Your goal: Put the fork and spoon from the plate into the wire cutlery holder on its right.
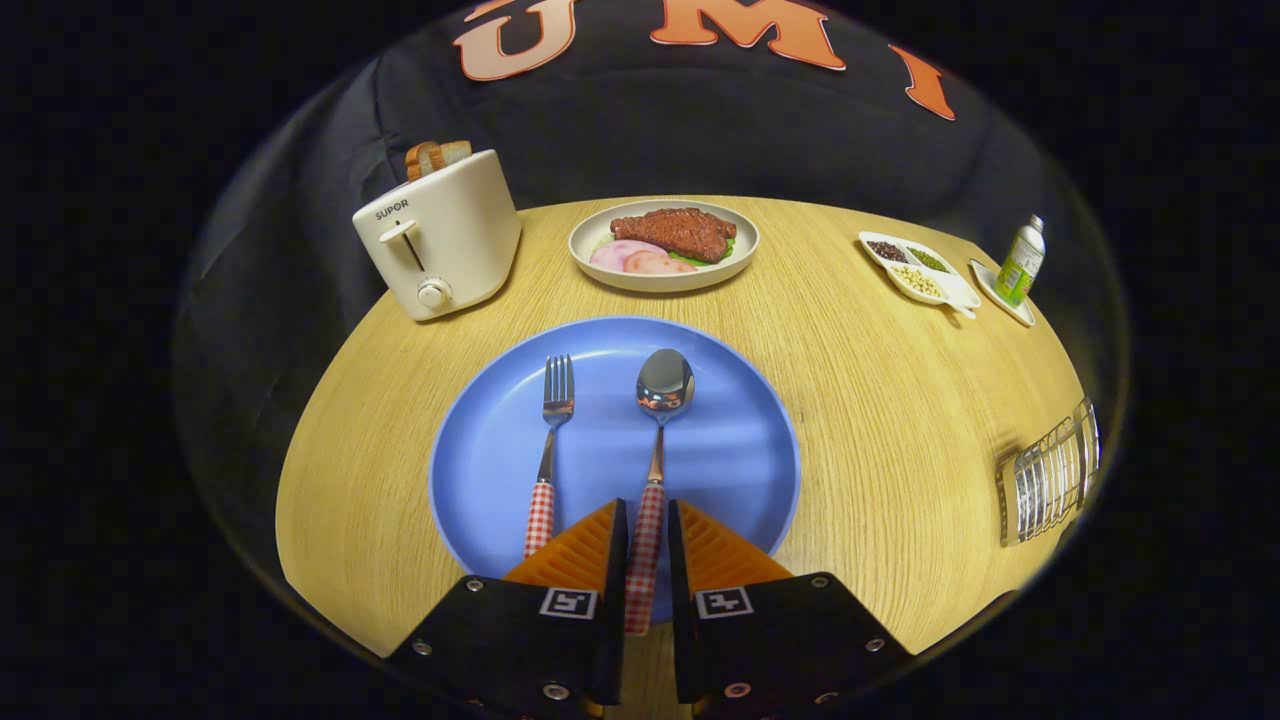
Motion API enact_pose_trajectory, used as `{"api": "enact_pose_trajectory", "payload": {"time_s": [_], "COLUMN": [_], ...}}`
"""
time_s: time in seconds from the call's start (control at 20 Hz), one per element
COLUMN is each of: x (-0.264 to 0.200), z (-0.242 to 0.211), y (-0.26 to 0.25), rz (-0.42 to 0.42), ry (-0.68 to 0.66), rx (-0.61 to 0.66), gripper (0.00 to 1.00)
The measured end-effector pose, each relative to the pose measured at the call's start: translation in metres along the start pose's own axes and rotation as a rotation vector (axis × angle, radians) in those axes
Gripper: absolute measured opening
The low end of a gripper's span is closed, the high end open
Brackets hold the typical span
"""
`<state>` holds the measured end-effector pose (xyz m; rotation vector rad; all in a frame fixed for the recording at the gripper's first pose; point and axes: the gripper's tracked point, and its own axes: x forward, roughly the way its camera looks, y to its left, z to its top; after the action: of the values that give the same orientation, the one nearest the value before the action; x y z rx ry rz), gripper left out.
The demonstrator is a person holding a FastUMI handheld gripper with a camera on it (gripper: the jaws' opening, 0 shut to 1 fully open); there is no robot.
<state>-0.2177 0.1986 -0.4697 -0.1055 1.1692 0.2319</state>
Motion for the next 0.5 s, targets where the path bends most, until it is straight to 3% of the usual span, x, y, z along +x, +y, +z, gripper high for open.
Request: {"api": "enact_pose_trajectory", "payload": {"time_s": [0.25,0.5], "x": [-0.007,-0.041], "z": [0.005,0.039], "y": [-0.005,-0.032], "rz": [0.018,0.017], "ry": [0.009,-0.06], "rx": [0.02,-0.015], "gripper": [0.09,0.08]}}
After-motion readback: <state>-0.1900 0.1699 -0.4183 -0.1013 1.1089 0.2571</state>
